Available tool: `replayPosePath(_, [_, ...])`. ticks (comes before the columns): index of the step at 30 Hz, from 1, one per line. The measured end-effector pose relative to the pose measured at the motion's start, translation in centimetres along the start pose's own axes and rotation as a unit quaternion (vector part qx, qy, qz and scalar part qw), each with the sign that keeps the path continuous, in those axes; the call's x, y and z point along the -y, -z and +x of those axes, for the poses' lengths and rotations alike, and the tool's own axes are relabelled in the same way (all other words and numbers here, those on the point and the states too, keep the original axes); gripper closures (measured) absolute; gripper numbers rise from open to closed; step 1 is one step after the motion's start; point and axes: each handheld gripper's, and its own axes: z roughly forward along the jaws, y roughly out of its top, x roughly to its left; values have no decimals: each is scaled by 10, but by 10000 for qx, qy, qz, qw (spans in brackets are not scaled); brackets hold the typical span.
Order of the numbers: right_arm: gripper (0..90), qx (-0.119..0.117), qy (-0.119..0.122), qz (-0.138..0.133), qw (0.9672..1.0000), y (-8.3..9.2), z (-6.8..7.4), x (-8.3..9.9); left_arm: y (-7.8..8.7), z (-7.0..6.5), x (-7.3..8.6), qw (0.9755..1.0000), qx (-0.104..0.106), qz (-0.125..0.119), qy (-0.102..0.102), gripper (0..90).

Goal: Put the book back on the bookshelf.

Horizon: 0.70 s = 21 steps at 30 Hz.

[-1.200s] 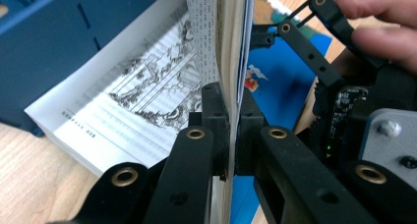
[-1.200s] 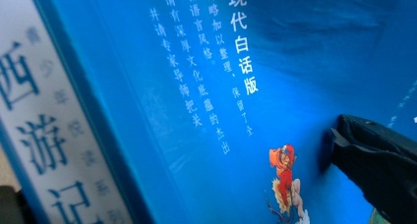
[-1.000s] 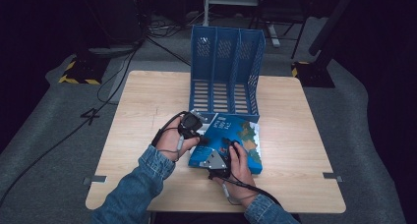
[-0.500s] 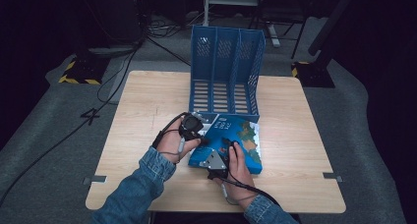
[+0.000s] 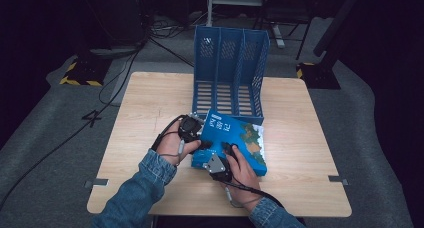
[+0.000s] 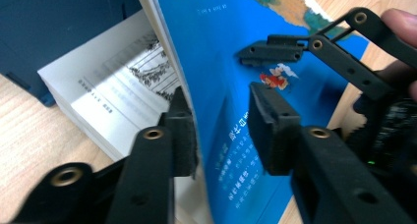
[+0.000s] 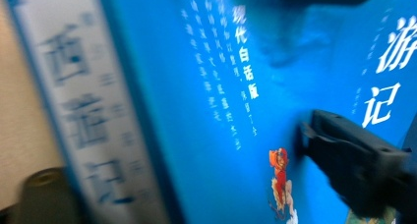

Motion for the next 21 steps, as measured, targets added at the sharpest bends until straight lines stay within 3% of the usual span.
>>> replayPosePath(1, [301,-139,493,138,9986,3,-6,0,-1,2,1,10000,-36,-11,36,593])
replayPosePath(3, [317,-173,413,132,9989,4,-6,-1,-1,3,2,10000,-44,5,82,578])
replayPosePath(4, [349,-283,201,132,9993,5,-4,-3,1,5,4,9997,-172,95,128,567])
replayPosePath(11, [482,-325,374,169,9986,8,-6,-7,9,14,10,9991,-293,132,283,512])
replayPosePath(12, [549,-346,496,76,9981,11,-7,-8,10,18,13,9991,-226,38,358,515])
replayPosePath(16, [587,-584,336,-49,9977,15,-17,-7,20,17,16,9985,-184,-400,339,521])
replayPosePath(17, [590,-669,253,-78,9974,16,-21,-6,20,17,16,9985,-184,-400,339,509])
replayPosePath(20, [599,-799,103,-186,9966,20,-30,-5,32,20,19,9957,-240,-843,291,460])
replayPosePath(21, [601,-888,124,-218,9957,22,-33,-4,32,20,19,9957,-240,-843,291,447])
